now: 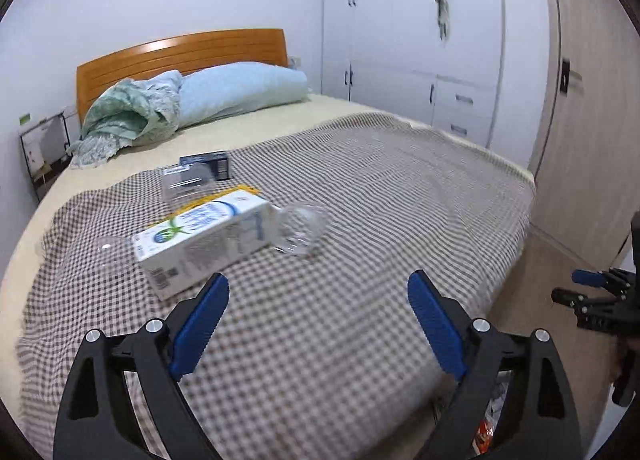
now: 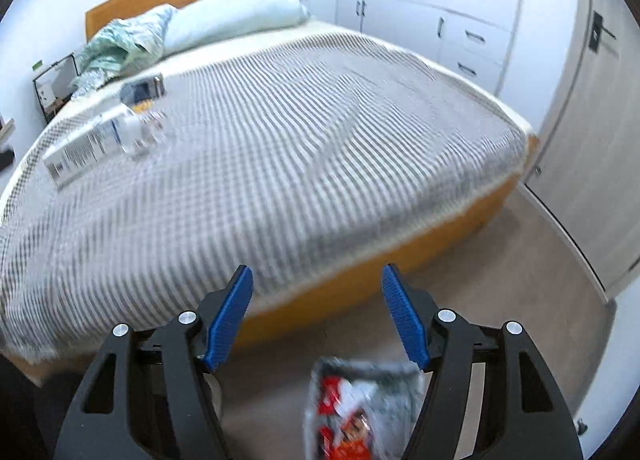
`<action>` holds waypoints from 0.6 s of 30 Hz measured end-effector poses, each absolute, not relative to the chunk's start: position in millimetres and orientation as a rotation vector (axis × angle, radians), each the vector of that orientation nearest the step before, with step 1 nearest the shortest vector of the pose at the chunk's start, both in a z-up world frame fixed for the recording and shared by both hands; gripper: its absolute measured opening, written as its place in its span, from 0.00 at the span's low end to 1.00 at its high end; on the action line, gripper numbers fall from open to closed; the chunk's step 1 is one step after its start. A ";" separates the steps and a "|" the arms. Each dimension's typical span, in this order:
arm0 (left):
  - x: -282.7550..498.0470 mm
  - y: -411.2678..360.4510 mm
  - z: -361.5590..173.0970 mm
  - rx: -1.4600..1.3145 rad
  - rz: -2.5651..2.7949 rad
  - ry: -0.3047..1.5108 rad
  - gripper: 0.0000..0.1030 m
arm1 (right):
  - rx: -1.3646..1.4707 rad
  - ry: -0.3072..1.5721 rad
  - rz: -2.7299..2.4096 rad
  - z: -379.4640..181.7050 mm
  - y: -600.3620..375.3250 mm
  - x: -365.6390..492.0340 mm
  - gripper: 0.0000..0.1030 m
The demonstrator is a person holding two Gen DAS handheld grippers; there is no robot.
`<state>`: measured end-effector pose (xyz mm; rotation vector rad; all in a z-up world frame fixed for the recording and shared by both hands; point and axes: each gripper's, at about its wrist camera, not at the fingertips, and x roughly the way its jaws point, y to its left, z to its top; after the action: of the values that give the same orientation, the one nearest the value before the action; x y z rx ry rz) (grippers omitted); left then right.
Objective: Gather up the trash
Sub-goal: 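Move both tools back over the bed toward the milk carton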
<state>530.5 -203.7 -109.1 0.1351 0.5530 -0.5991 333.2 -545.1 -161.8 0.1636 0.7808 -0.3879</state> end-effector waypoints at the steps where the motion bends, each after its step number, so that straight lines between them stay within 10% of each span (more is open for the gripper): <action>1: 541.2 -193.6 -113.0 0.114 -0.594 0.556 0.86 | 0.167 0.774 -0.373 -160.2 -535.8 349.6 0.63; 18: 743.3 -101.7 -156.4 0.236 -0.776 0.675 0.93 | 0.078 0.856 -0.175 -180.6 -439.0 486.8 0.63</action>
<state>743.3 -101.7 -156.4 0.2359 0.6747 -0.7756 486.8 -439.0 -180.6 0.0781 0.8556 -0.1749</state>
